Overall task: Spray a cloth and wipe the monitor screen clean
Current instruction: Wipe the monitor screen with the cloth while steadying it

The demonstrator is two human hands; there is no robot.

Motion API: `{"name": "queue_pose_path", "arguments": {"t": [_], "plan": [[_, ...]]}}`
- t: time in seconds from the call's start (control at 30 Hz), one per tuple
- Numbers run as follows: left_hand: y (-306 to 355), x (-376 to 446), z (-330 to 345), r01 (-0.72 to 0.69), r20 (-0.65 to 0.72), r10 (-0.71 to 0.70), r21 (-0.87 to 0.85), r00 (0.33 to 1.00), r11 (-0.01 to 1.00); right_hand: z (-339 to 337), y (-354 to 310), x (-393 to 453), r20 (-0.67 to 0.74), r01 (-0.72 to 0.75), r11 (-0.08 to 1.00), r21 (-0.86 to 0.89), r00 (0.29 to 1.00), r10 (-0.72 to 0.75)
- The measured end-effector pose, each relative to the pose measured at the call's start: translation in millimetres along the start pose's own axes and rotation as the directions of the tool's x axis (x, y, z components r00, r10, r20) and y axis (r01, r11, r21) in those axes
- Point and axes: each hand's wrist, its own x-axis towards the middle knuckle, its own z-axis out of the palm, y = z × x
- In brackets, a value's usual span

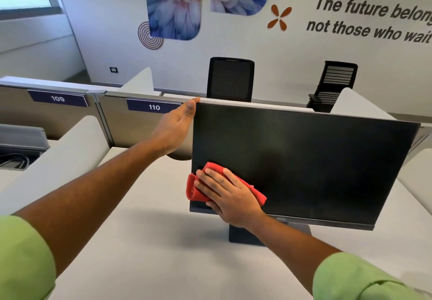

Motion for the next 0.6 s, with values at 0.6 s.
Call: {"name": "queue_pose_path", "arguments": {"t": [0.6], "plan": [[-2, 21, -20, 0.219, 0.159, -0.170, -0.371, 0.972, 0.903, -98, 107, 111, -0.332, -0.382, 0.924, 0.019, 0.869, 0.366]]}}
